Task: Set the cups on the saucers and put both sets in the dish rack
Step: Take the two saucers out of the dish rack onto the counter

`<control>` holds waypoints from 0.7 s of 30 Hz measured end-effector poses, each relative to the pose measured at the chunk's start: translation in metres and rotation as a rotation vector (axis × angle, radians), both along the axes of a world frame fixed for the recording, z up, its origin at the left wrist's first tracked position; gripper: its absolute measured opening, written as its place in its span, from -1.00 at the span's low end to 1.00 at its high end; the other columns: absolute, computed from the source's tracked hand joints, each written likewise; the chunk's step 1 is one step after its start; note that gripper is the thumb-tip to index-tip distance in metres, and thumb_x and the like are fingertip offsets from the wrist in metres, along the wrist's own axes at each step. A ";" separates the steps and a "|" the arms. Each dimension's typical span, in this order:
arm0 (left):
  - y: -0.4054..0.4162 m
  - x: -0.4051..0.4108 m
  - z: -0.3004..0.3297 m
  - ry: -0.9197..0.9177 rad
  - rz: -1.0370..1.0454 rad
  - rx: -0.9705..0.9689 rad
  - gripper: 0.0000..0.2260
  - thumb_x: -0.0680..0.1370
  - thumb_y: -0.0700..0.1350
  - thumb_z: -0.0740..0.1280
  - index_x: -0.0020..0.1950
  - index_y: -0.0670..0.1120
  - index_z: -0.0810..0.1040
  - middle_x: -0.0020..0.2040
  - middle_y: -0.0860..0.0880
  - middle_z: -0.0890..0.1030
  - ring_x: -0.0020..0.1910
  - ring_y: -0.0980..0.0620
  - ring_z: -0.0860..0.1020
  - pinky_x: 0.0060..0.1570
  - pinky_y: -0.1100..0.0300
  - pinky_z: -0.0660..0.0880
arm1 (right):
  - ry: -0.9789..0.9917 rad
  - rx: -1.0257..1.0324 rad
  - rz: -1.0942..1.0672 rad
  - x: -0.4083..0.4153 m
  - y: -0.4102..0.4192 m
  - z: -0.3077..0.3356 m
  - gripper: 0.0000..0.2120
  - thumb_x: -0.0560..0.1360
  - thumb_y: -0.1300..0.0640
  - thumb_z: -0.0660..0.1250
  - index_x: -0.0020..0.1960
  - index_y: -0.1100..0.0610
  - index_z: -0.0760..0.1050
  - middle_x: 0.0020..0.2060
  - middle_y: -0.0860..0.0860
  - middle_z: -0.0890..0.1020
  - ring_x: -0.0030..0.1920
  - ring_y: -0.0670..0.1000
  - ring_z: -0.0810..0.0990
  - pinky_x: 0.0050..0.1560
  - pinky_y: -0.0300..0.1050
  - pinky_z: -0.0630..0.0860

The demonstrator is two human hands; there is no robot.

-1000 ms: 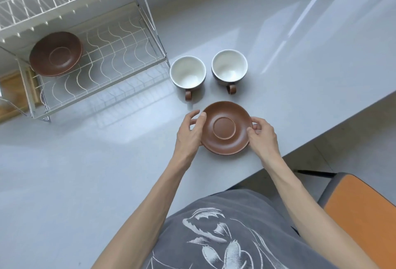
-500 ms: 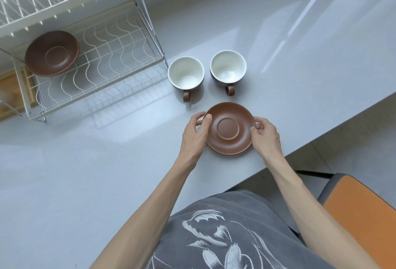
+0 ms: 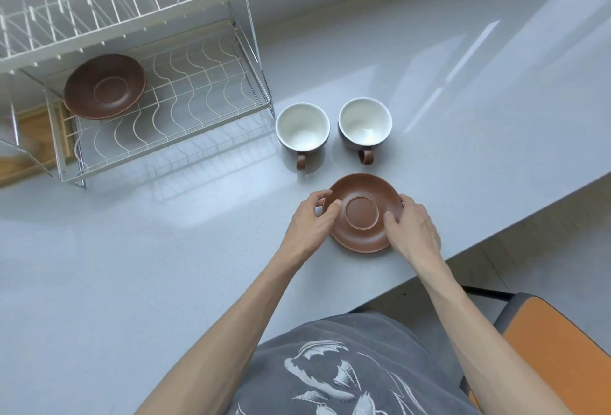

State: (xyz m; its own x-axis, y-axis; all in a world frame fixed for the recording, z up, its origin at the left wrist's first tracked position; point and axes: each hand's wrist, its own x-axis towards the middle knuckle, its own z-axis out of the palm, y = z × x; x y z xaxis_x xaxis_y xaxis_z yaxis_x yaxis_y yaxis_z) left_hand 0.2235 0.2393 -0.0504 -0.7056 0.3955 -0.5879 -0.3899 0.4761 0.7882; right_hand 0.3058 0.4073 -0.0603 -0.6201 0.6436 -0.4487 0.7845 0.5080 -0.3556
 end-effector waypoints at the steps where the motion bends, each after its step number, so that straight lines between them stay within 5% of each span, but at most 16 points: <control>1: -0.003 -0.001 0.001 0.001 -0.016 -0.010 -0.59 0.54 0.20 0.27 0.38 0.16 0.46 0.35 0.06 0.52 0.23 0.04 0.55 0.28 -0.03 0.50 | -0.034 0.060 0.038 -0.002 -0.003 0.003 -0.49 0.61 0.00 0.17 0.51 0.15 0.24 0.35 0.20 0.44 0.26 0.26 0.50 0.17 0.12 0.44; 6: -0.022 -0.007 0.003 0.044 -0.114 -0.106 -0.63 0.58 0.17 0.24 0.38 0.14 0.46 0.31 0.05 0.56 0.21 0.05 0.56 0.22 0.07 0.51 | -0.024 0.258 0.184 -0.017 -0.022 0.018 -0.51 0.60 0.02 0.19 0.49 0.13 0.30 0.36 0.18 0.42 0.31 0.22 0.43 0.20 0.11 0.40; 14: -0.073 -0.036 0.020 0.077 -0.195 -0.195 -0.58 0.60 0.21 0.21 0.44 0.15 0.40 0.37 0.04 0.51 0.27 0.01 0.53 0.28 0.05 0.46 | -0.012 0.277 0.521 -0.073 -0.079 0.041 -0.61 0.61 -0.06 0.15 0.35 0.10 0.42 0.20 0.13 0.58 0.21 0.21 0.55 0.06 0.05 0.47; 21: -0.144 -0.079 0.047 0.457 -0.471 -0.732 -0.53 0.65 0.17 0.10 0.55 0.08 0.26 0.47 -0.04 0.41 0.34 -0.11 0.48 0.18 0.01 0.41 | 0.019 0.284 0.906 -0.141 -0.135 0.054 -0.59 0.60 -0.09 0.15 0.37 0.07 0.39 0.19 0.09 0.59 0.17 0.20 0.59 0.05 0.05 0.47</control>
